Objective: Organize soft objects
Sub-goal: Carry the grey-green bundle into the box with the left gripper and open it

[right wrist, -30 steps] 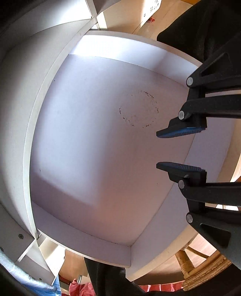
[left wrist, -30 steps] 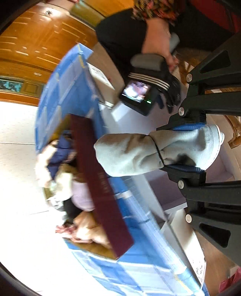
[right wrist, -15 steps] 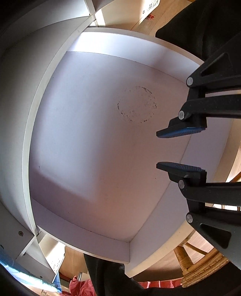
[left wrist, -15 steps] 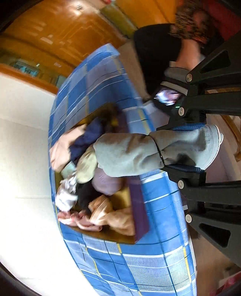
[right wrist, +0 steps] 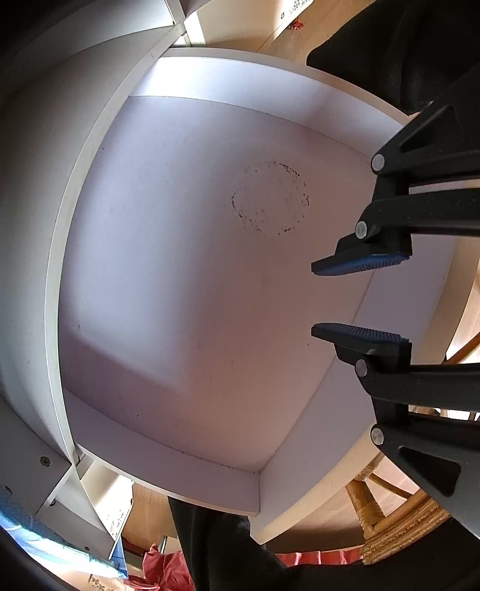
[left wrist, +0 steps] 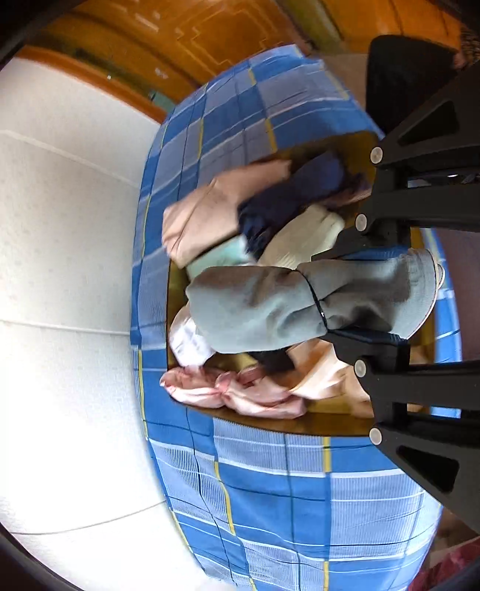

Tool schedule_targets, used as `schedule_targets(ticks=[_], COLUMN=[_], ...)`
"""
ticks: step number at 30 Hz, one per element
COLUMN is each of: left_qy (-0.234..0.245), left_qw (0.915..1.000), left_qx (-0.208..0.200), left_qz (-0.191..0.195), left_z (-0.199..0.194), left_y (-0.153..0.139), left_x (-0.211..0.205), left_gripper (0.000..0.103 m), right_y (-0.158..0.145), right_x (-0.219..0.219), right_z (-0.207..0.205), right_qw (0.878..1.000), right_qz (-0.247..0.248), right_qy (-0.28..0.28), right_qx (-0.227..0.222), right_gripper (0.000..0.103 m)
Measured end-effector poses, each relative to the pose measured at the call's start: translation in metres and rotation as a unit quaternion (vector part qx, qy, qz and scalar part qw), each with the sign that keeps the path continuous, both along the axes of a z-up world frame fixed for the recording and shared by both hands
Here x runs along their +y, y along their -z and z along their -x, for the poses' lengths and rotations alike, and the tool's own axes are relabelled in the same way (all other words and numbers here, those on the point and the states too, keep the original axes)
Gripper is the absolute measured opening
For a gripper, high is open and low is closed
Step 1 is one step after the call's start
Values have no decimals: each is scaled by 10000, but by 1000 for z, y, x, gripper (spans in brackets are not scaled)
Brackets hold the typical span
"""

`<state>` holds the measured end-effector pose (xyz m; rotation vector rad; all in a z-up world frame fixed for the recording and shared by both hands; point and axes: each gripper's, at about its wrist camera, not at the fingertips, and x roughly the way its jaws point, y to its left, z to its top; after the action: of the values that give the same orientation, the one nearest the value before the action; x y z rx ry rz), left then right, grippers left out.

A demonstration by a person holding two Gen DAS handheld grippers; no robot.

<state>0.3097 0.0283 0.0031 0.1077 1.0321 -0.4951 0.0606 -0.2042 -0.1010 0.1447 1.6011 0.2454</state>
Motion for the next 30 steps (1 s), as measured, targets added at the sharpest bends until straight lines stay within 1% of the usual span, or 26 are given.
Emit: schedule_targets(ticks=[3,4,6,7,9,11,15,16,18,23,25,27,28,29,30], left_qy=[-172,-178,-228,-223,-237,-171,86,102,74,-211,-232,-199,-205,-198,-82], left_qw=[9994,9988,9948,9926,9904,9900,9863,9859,9876,9873,9865,9833,9825,9826,9840], left_qx=[206,293,364,452,546,673,655,648,676,798,791,777,702,669,668], left_qz=[-209,-353,-922,-1106,-1244,-1228,-1514,-1537,-1413,-1355,-1416,-1630,-1712,-1724,-1647], left_z=[-28,-37,-52,-60,-71,-81,-91,-93,-99,-113,-114,-111,-107,-104,-100], left_y=[7,10,20,25,32,38,49,51,55,64,66,72,74,73,73], left_x=[-2,-3,-9,-11,-12,-16,-35,-38,-40,-25,-22,-23,-25,-27,-29], left_gripper=[31,31,31,31,31,31,32,32,32,34,34,34,34,32,30], right_y=[2,1,1,2,4,6,6,6,6,9,9,8,9,9,5], right_x=[-4,-6,-10,-12,-16,-20,-27,-29,-32,-39,-37,-39,-36,-37,-38], right_z=[0,-1,-2,-2,-3,-5,-9,-9,-10,-7,-6,-7,-7,-7,-8], right_qw=[9999,9999,9998,9997,9993,9989,9983,9983,9982,9976,9976,9975,9976,9976,9976], right_qz=[-96,-123,-176,-208,-307,-390,-500,-499,-511,-580,-583,-598,-591,-587,-587], right_qy=[50,56,79,95,145,192,243,242,256,319,302,311,315,315,318], right_qx=[32,44,68,82,124,164,184,179,183,217,207,200,199,195,191], right_gripper=[26,26,26,26,26,26,26,26,26,26,26,26,26,26,26])
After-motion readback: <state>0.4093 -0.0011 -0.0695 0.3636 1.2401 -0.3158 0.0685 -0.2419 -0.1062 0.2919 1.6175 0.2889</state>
